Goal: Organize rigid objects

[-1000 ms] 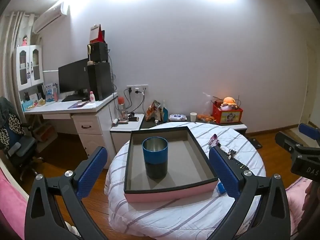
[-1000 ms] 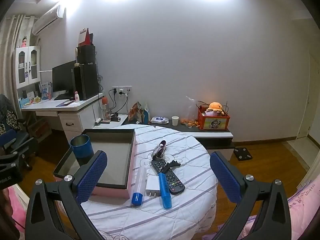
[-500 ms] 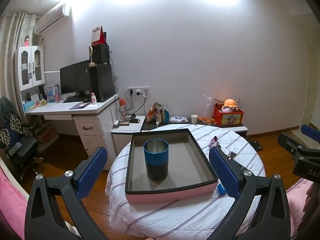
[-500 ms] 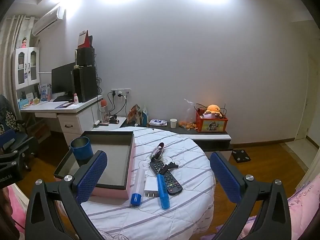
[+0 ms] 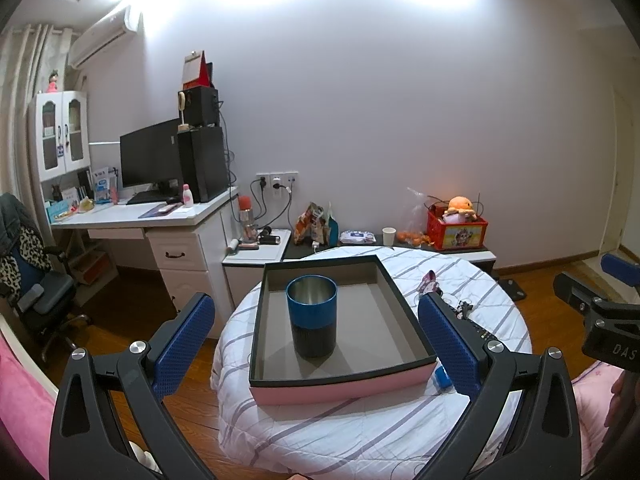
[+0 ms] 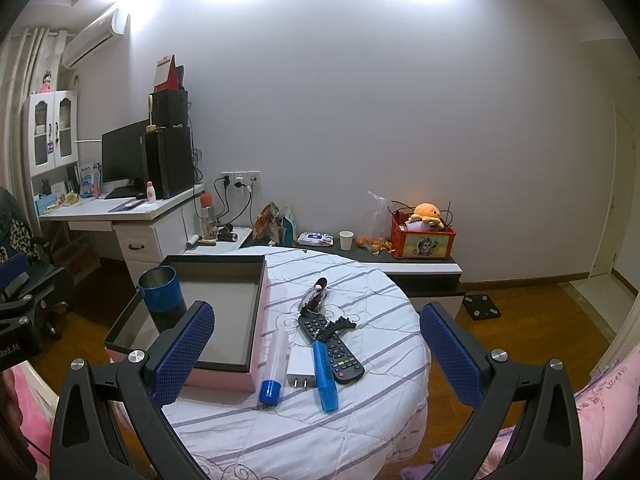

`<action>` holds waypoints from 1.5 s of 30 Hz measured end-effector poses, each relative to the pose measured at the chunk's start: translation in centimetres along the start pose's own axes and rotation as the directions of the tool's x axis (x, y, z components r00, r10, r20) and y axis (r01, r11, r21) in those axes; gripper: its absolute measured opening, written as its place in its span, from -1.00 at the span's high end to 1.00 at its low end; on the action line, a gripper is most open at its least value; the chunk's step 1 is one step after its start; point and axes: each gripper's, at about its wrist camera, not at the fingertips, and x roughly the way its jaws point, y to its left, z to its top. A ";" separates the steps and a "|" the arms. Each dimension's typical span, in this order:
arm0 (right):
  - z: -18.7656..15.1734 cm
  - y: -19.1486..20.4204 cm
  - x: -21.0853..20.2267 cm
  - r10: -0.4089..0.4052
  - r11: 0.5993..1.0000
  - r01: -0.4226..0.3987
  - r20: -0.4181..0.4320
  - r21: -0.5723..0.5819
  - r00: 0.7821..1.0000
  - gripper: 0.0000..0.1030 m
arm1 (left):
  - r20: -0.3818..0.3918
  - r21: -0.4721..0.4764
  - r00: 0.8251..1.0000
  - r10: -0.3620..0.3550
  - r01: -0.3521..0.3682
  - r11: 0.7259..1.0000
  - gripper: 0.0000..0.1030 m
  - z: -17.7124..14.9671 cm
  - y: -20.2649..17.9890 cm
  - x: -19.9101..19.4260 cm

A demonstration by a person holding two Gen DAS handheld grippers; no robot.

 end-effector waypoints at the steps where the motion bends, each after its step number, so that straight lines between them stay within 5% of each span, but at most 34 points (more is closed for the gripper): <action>1: 0.0 0.0 0.0 0.000 1.000 0.000 0.000 -0.001 1.000 -1.00 | -0.002 0.003 1.000 -0.001 0.001 1.000 -0.99 0.1 -0.1 0.1; 20: -0.1 -0.5 0.5 -0.011 1.000 0.011 0.008 0.000 1.000 -1.00 | 0.030 -0.012 0.999 -0.014 0.014 1.000 -0.99 0.2 0.0 0.2; 45: -1.5 -1.5 -0.2 -0.019 1.000 0.019 -0.021 0.008 1.000 -1.00 | -0.032 0.077 0.999 -0.022 0.024 0.997 -0.99 -1.1 -3.7 0.6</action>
